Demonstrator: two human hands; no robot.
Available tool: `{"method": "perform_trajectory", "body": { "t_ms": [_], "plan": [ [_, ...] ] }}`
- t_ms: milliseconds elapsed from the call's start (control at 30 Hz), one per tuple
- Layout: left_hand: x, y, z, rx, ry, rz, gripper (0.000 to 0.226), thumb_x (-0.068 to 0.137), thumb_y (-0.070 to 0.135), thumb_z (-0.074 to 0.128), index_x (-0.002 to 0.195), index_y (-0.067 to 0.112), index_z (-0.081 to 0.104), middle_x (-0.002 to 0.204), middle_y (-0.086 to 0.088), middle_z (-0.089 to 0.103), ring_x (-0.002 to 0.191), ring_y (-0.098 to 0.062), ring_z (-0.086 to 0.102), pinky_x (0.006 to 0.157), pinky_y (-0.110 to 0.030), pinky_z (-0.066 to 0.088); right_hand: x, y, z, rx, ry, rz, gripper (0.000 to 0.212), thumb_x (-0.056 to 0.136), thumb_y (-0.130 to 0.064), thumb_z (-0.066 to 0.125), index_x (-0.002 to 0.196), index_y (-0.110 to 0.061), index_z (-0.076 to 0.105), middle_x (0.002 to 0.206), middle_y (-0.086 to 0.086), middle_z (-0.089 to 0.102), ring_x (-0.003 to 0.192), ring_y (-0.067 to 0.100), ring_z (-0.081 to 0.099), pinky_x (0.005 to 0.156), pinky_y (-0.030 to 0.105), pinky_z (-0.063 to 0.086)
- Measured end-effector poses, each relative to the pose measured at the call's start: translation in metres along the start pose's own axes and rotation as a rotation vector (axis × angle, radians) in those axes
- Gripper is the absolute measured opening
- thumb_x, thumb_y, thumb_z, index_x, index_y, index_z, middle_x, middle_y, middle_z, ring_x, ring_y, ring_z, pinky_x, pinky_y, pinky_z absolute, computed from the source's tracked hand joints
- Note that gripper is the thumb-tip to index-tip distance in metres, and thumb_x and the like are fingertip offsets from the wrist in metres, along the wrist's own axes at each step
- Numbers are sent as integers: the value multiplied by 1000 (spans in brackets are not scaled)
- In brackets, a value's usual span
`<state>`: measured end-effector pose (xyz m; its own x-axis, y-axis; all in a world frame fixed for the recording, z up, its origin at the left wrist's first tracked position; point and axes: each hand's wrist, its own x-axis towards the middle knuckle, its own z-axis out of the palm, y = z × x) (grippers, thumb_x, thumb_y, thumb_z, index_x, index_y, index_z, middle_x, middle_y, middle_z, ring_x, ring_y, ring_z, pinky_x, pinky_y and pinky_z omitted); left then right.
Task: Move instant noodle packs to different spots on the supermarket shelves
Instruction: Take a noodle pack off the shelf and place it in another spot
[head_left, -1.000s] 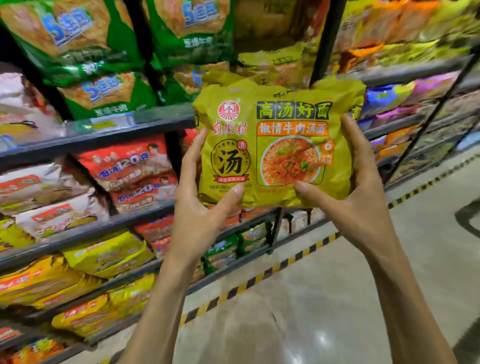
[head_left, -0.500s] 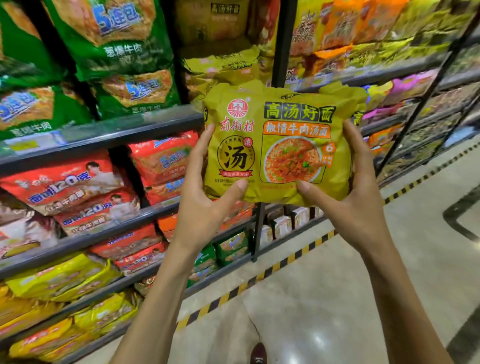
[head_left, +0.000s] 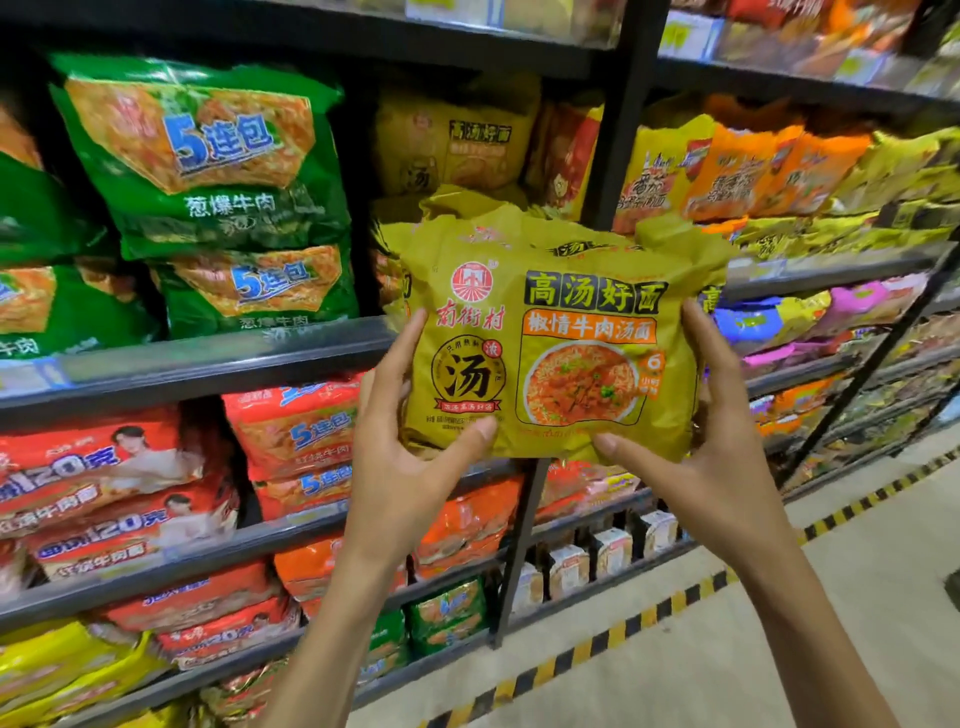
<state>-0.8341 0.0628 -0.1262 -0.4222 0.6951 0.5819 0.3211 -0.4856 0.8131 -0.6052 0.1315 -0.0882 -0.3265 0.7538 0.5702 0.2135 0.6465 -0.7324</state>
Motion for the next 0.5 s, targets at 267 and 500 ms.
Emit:
{"method": "perform_trajectory", "body": {
  "t_ms": [267,500],
  "plan": [
    [66,0,-3,39,28,93,91,82,17,84,154,44,36,153,-3,50,140,-22,52,112,-54,45,79,4,5,48,-47,-108,106,74,-21,85,154,-46,20,148,-45,27,141,-2,38,111,47,44],
    [118,0,-6,110,45,172,90,88,10,81,158,38,32,157,-5,46,144,-25,47,116,-54,41,145,13,14,70,-56,-226,108,76,-12,86,156,-40,19,159,-22,28,143,-1,36,114,43,41]
  ]
}}
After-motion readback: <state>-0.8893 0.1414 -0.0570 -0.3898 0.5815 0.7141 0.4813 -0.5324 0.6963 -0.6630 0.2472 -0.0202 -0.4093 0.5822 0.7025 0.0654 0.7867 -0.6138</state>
